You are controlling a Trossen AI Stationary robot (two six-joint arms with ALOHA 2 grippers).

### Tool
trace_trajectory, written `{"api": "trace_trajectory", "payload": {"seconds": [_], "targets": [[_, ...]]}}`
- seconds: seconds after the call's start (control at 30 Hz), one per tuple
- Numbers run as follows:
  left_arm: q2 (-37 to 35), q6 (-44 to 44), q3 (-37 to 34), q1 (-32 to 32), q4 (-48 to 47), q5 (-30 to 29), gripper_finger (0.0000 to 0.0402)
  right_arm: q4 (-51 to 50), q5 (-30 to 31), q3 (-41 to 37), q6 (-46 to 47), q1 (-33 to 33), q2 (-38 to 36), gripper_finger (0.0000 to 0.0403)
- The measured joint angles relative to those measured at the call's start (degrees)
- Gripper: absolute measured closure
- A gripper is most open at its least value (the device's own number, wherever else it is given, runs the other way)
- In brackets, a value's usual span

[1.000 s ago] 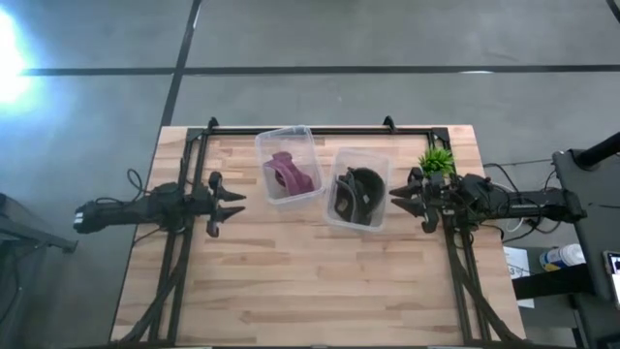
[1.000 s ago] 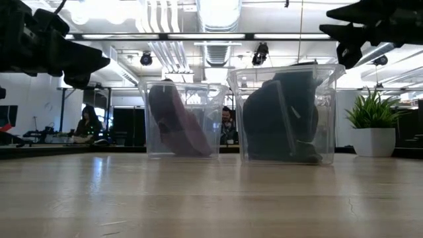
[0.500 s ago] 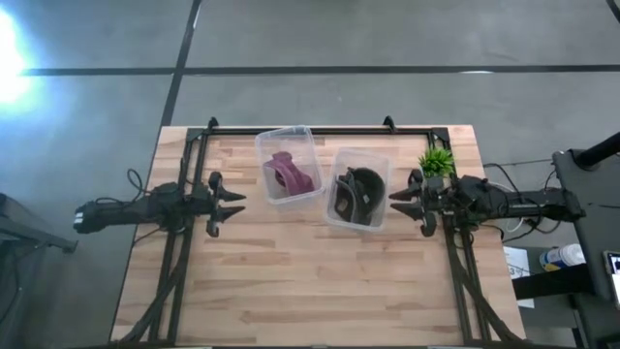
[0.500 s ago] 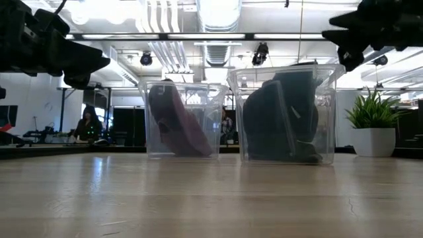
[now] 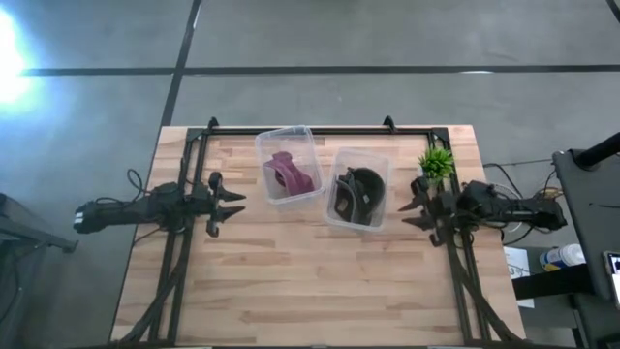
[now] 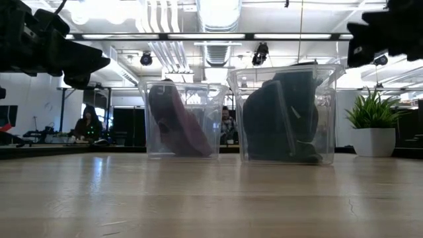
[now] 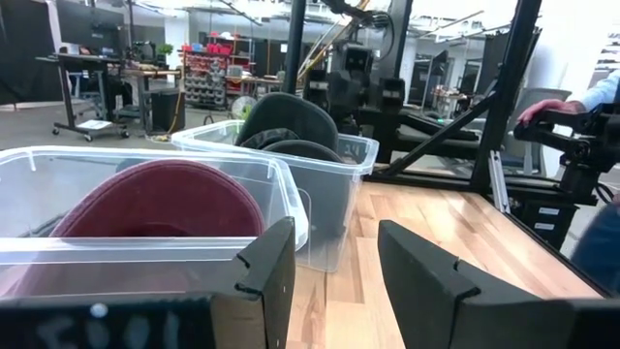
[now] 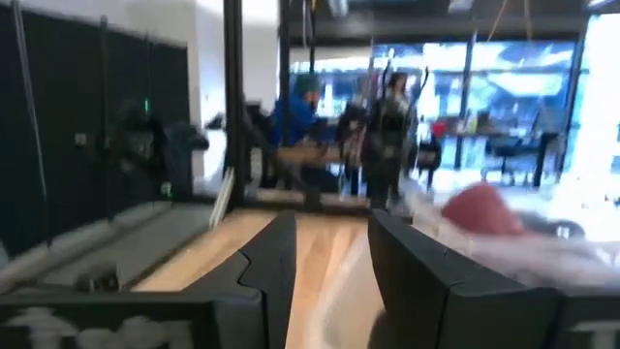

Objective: Pick and place caps into container
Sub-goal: Return to home position

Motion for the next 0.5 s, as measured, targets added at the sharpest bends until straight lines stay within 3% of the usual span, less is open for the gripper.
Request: {"api": "trace_trajectory", "payload": {"seconds": [0.3, 0.5], "targets": [[0.2, 0.0, 0.0, 0.0, 0.0, 0.0, 0.0258, -5.2, -0.2, -1.6, -0.9, 0.5, 1.5, 0.0275], [0.2, 0.0, 0.0, 0.0, 0.0, 0.0, 0.0258, -5.2, -0.2, -1.6, 4.0, 0.5, 3.1, 0.0275]]}}
